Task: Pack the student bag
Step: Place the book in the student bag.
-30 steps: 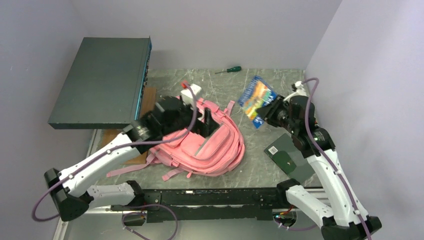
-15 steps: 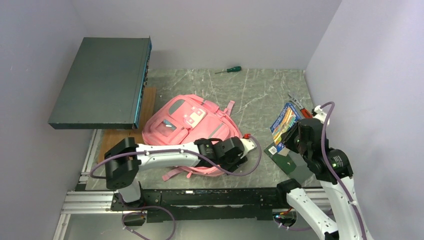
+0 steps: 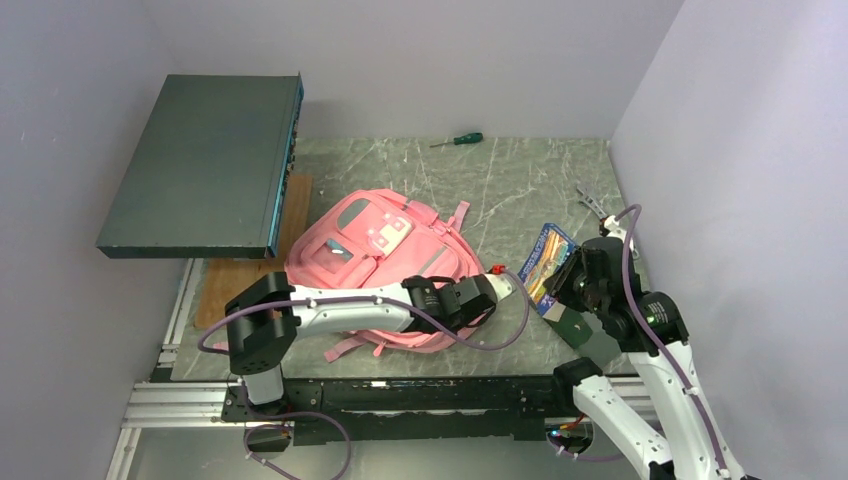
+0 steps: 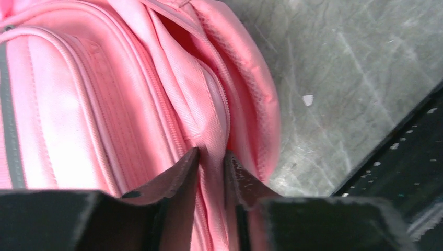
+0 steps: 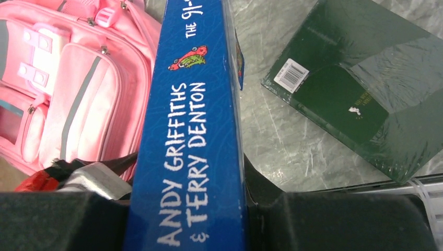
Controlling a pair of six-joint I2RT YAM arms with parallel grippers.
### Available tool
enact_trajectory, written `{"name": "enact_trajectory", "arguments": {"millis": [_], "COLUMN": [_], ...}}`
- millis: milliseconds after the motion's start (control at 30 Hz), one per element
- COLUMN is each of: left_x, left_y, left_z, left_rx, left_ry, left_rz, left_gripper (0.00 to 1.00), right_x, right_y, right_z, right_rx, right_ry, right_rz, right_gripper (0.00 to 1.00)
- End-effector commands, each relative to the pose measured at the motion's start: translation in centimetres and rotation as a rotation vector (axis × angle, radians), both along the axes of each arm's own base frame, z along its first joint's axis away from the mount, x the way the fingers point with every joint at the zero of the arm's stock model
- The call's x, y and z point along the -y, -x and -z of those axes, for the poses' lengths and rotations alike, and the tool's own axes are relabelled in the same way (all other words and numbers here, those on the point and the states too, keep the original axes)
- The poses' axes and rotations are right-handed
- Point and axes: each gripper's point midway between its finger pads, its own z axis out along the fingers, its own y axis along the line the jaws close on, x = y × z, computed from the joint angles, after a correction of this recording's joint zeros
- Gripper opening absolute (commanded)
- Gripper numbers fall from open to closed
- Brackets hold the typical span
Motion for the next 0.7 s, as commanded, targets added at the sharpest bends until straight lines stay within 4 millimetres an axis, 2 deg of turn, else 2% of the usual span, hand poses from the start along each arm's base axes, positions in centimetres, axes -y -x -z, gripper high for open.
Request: {"name": "enact_trajectory", "arguments": {"millis": [0, 33, 100, 233, 333, 433, 500, 567, 667], "left_x": [-1.1, -1.5, -1.9, -4.2, -6.9, -8.0, -8.6, -9.3, -8.9], "left_y": [-2.7, -3.3, -4.1, -5.9, -7.1, -7.7, -8.0, -8.1, -8.0], "left_z": [-1.0, -1.9, -4.4, -11.4, -15.4, -18.2, -19.6, -20.9, -22.6], "left_rx": [0.113, 0.139, 0.203, 0.367, 0.493, 0.572, 0.624, 0.642, 0.662], "left_ry": [-0.076, -0.073, -0.02, 0.156, 0.259, 0.334, 0.348, 0.381, 0.465], "left_rz": [-0.041, -0.067, -0.09, -0.232, -0.353, -0.396, -0.404, -0.435, -0.408], "left_gripper": [0.1, 0.0, 0.0, 0.0, 0.0, 0.0, 0.0, 0.0, 0.0], "right_x": [-0.8, -0.9, -1.9, -7.5, -10.8, -13.8, -15.1, -15.6, -16.4], "right_y": [-1.6, -1.5, -1.3, -1.0, -0.9, -0.6, -0.5, -0.9, -1.5], "right_z": [-2.4, -2.4, -2.4, -3.9, -5.6, -6.5, -5.9, -4.5, -3.0], "right_rx": [0.117, 0.107, 0.08, 0.063, 0.074, 0.035, -0.013, -0.033, -0.075], "right_ry": [-0.037, -0.035, -0.071, -0.321, -0.521, -0.73, -0.856, -0.922, -1.004], "right_rz": [-0.025, -0.028, -0.069, -0.256, -0.347, -0.43, -0.454, -0.433, -0.425], "right_gripper": [0.0, 0.0, 0.0, 0.0, 0.0, 0.0, 0.0, 0.0, 0.0]}}
